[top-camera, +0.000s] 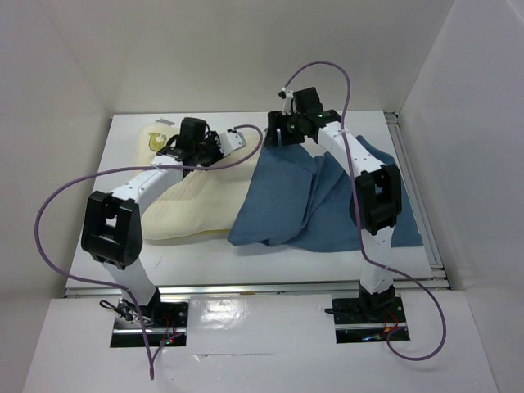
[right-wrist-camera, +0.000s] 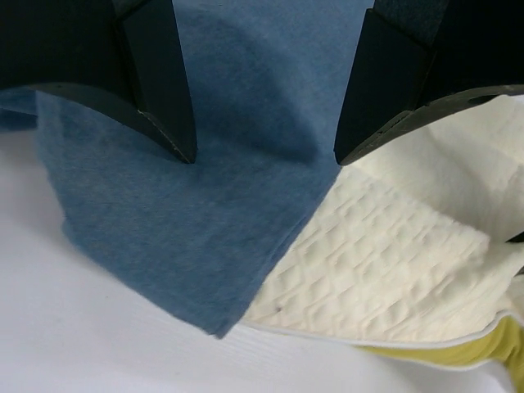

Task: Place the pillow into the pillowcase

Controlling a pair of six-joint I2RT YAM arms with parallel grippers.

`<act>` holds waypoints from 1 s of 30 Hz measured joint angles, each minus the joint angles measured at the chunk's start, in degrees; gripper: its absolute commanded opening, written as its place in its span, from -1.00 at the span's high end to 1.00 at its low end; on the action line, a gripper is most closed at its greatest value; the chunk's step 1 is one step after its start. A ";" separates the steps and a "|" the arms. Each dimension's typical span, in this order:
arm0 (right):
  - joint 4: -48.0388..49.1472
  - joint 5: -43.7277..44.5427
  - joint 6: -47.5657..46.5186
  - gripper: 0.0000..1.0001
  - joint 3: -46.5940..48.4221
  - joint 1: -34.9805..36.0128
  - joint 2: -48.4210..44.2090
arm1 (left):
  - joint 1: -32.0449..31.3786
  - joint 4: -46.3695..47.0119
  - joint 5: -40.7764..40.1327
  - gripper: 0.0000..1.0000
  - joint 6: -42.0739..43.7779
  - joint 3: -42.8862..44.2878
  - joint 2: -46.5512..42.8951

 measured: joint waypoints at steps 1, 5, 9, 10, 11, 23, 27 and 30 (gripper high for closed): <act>-0.11 0.46 0.13 -0.52 0.26 -0.09 0.02 | -0.13 0.39 -0.17 1.00 0.17 -0.74 -0.74; 0.07 3.91 0.17 -0.52 1.66 -0.07 0.02 | -0.72 1.84 -0.52 1.00 1.46 -3.06 -3.30; 0.13 6.34 0.17 -0.54 3.32 0.26 0.02 | -1.14 2.99 -0.63 1.00 2.56 -4.57 -5.05; 0.13 6.75 0.17 -0.54 3.82 0.37 0.02 | -1.22 3.10 -0.68 1.00 2.78 -4.90 -5.42; 0.17 7.08 0.20 -0.54 4.35 0.48 0.02 | -1.33 3.39 -0.68 1.00 2.97 -5.27 -5.75; 0.59 7.61 -0.28 -0.50 6.60 2.40 0.48 | -3.56 6.10 -1.51 1.00 4.48 -6.75 -6.88; 0.94 7.61 -0.96 -0.43 5.81 2.38 0.48 | -3.61 6.16 -1.55 1.00 4.48 -6.75 -6.88; 1.18 7.87 -1.40 -0.31 4.81 2.38 0.48 | -3.61 6.16 -1.55 1.00 4.46 -6.75 -6.91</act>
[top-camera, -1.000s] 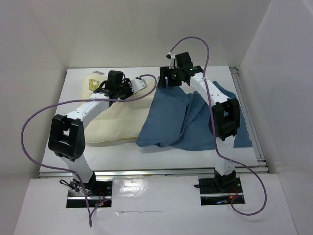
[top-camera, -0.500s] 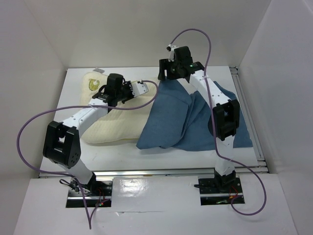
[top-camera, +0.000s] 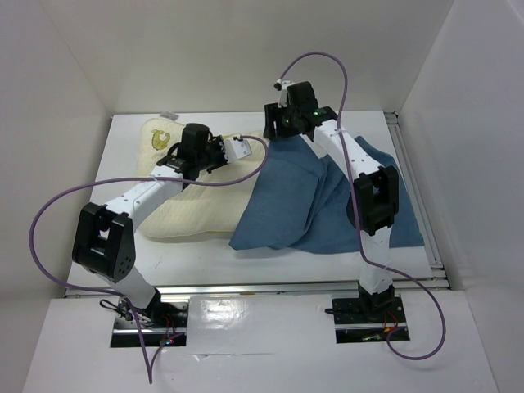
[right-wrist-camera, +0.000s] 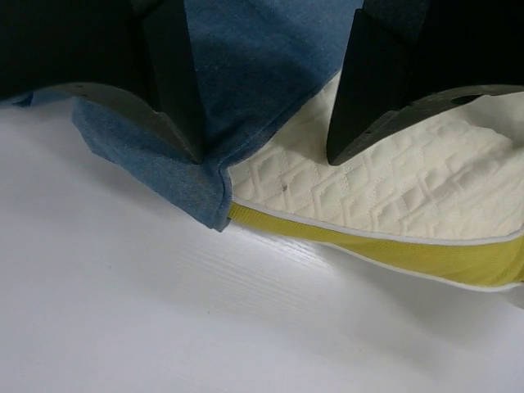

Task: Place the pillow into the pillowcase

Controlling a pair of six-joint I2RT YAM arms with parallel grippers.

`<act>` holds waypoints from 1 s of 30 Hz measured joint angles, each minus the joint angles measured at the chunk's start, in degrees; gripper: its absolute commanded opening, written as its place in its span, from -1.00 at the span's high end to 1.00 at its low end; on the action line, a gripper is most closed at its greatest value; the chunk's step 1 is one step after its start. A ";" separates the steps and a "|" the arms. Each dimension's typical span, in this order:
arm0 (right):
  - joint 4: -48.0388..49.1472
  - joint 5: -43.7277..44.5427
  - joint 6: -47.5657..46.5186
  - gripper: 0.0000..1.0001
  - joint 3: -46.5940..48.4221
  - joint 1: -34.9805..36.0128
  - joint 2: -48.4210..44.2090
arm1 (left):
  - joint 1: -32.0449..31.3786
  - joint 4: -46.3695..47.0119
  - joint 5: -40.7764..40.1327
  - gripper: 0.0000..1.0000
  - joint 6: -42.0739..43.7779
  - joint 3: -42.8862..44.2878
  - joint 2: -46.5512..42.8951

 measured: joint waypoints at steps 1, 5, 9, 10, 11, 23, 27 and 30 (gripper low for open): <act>0.26 0.28 -0.07 -0.25 -0.37 0.00 0.00 | -0.07 0.00 0.00 1.00 0.00 0.00 0.00; 1.16 1.64 -0.68 0.30 -2.05 0.00 -0.04 | -0.15 0.00 0.02 1.00 0.00 -0.04 0.00; 1.49 2.10 -0.83 0.80 -3.19 -0.02 -0.04 | -0.31 0.15 0.04 1.00 0.00 -0.52 -0.07; 1.53 2.08 -0.79 0.89 -3.39 -0.02 -0.04 | -0.48 0.13 0.02 1.00 0.00 -0.52 -0.07; 1.46 1.92 -0.79 0.93 -3.39 -0.02 -0.04 | -0.57 0.20 0.00 1.00 0.00 -0.55 -0.09; -0.28 -2.19 -0.13 0.23 3.39 1.11 -0.09 | -1.49 1.31 -1.92 1.00 0.20 -1.49 -1.44; -0.15 -2.47 -0.13 0.40 2.93 3.06 -0.15 | -2.19 2.08 -1.81 1.00 0.26 -1.49 -1.55; -0.15 -2.23 -0.26 0.68 2.49 3.52 -0.17 | -2.29 1.95 -1.81 1.00 0.39 -1.49 -1.77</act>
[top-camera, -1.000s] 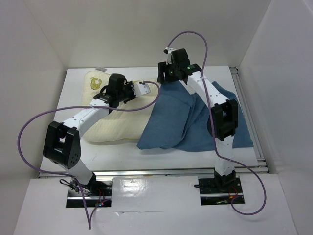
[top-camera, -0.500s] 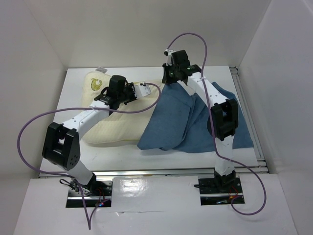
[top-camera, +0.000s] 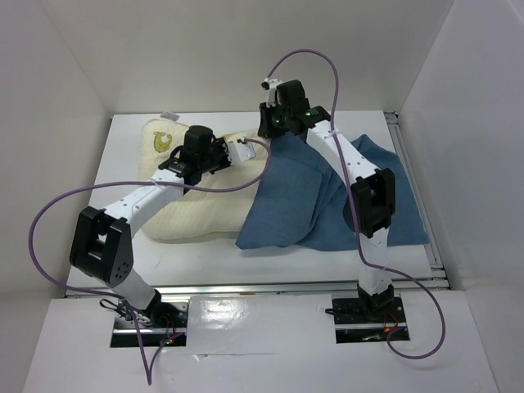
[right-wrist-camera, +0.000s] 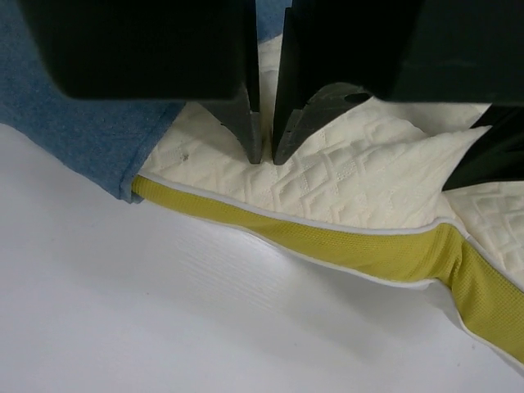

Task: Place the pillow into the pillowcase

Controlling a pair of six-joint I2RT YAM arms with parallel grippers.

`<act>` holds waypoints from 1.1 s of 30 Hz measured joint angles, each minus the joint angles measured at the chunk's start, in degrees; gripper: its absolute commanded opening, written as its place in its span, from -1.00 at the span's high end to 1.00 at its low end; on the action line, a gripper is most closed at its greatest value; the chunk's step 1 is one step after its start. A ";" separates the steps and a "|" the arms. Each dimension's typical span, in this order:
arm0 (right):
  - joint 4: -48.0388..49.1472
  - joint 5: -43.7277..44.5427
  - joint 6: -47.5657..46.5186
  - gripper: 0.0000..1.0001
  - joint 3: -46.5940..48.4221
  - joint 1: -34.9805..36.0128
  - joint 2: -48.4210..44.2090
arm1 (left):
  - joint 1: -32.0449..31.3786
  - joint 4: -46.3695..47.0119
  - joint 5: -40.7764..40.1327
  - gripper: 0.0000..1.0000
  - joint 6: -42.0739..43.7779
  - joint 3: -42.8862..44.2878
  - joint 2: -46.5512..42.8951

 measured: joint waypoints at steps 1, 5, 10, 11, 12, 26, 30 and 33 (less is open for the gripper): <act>0.11 0.20 0.09 0.61 -0.35 -0.09 -0.13 | 0.00 -0.09 0.00 1.00 0.04 0.00 -0.09; 0.26 0.72 0.46 0.26 -1.42 -0.61 -0.57 | -0.07 0.04 0.35 1.00 0.66 0.00 -0.09; 0.37 2.10 0.02 0.19 -2.40 -0.94 -2.34 | -0.11 0.61 0.42 1.00 0.74 -0.42 -0.11; 0.37 2.19 -0.15 0.19 -2.40 -0.94 -2.80 | -0.11 0.63 0.39 1.00 0.74 -0.48 -0.11; 0.37 2.21 -0.22 0.19 -2.40 -0.96 -3.43 | -0.11 0.68 0.39 1.00 0.76 -0.59 -0.11; 3.08 13.77 -6.78 0.16 -4.70 2.23 -7.80 | -0.46 1.14 0.33 1.00 0.74 -1.88 -1.40; 3.17 17.29 -8.22 0.14 -5.99 2.82 -7.78 | -0.55 1.11 0.33 1.00 0.72 -1.88 -1.73; 3.39 19.17 -8.98 0.12 -6.01 2.82 -7.78 | -0.59 0.98 0.33 1.00 0.72 -1.88 -1.92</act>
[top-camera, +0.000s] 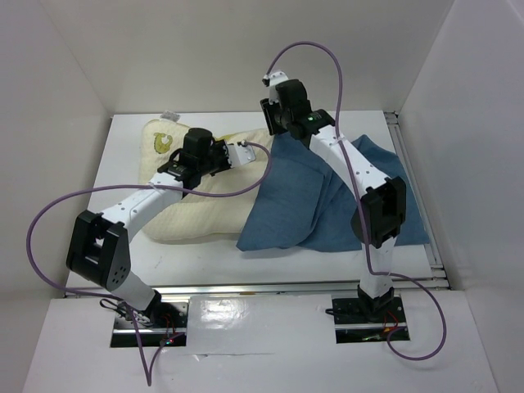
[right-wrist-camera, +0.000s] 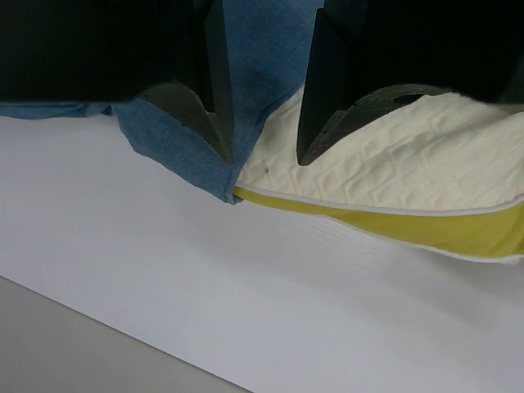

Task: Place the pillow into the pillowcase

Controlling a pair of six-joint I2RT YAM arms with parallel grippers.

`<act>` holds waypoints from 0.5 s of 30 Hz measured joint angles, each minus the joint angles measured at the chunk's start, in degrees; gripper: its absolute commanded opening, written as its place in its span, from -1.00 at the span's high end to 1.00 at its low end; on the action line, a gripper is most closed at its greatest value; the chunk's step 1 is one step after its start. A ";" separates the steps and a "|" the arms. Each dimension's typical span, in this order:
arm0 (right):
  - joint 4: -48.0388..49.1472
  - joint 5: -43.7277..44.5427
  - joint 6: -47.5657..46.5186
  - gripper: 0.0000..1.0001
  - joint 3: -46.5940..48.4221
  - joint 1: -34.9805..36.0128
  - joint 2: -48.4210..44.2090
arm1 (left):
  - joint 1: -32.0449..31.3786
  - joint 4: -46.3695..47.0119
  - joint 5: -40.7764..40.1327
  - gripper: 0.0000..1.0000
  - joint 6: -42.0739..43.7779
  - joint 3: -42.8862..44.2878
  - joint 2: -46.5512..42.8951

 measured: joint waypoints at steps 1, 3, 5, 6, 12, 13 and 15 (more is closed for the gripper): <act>0.09 0.55 -0.20 0.09 0.00 0.00 0.00 | 0.00 -0.02 0.00 1.00 0.00 0.00 -0.02; 0.81 1.77 -0.61 0.09 -0.70 0.00 0.00 | -0.02 -0.02 0.00 1.00 0.00 0.00 -0.02; 0.94 2.51 -1.03 0.06 -1.33 0.00 0.00 | -0.02 -0.04 0.00 1.00 0.00 -0.04 -0.02; 1.07 2.78 -1.25 0.06 -1.84 -0.04 0.00 | -0.02 -0.02 0.00 1.00 0.00 -0.07 -0.02; 1.36 3.06 -1.42 0.04 -3.63 -0.24 0.00 | 0.00 0.20 -0.13 1.00 0.00 -0.39 -0.04; 1.33 3.06 -1.44 0.07 -3.74 -0.24 0.00 | -0.02 0.22 -0.15 1.00 0.00 -0.39 -0.02; 1.31 3.06 -1.44 0.14 -3.87 -0.35 0.00 | -0.02 0.22 -0.15 1.00 0.00 -0.39 -0.04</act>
